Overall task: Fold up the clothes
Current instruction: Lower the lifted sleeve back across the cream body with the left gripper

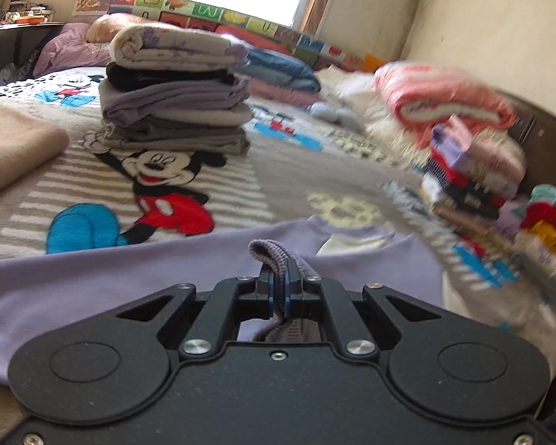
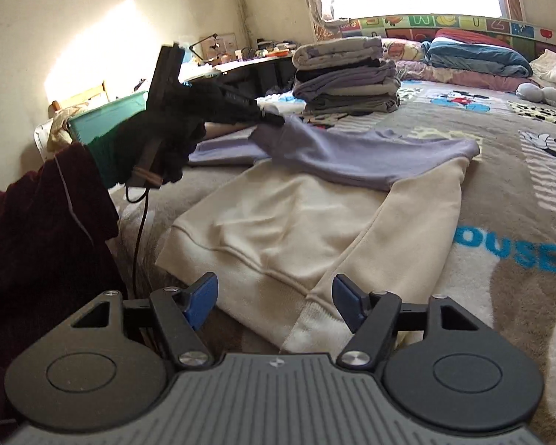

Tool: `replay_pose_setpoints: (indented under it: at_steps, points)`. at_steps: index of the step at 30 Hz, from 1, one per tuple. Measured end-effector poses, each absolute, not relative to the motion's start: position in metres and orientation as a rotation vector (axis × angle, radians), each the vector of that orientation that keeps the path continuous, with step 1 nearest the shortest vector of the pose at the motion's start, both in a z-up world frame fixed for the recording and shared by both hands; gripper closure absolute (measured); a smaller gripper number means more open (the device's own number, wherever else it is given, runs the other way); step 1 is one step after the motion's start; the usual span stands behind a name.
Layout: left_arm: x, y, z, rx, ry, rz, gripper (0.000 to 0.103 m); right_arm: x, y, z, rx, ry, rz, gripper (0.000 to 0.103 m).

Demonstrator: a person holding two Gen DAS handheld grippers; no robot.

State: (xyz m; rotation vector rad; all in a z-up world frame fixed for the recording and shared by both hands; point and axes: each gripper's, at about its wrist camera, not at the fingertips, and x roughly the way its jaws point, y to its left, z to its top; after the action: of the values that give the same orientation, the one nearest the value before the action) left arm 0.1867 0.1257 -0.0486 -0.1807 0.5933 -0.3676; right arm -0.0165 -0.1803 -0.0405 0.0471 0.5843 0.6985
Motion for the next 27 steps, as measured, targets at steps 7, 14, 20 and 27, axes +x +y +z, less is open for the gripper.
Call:
replay_pose_setpoints:
  at_steps: [7, 14, 20, 27]
  points:
    - [0.177, 0.135, -0.020, -0.087, 0.539, -0.275, 0.062, 0.031, -0.186, -0.042, 0.035, 0.576, 0.703, 0.034]
    - [0.223, 0.048, -0.008, -0.055, 0.570, -0.535, 0.062, 0.046, -0.191, -0.075, 0.126, 0.710, 0.741, 0.033]
    - [0.285, -0.007, -0.023, 0.120, 0.702, -0.571, 0.062, 0.052, -0.205, -0.080, 0.243, 0.723, 0.776, 0.033]
    - [0.242, 0.100, -0.024, -0.139, 0.649, -0.280, 0.061, 0.067, -0.244, -0.070, 0.431, 0.641, 0.755, 0.033]
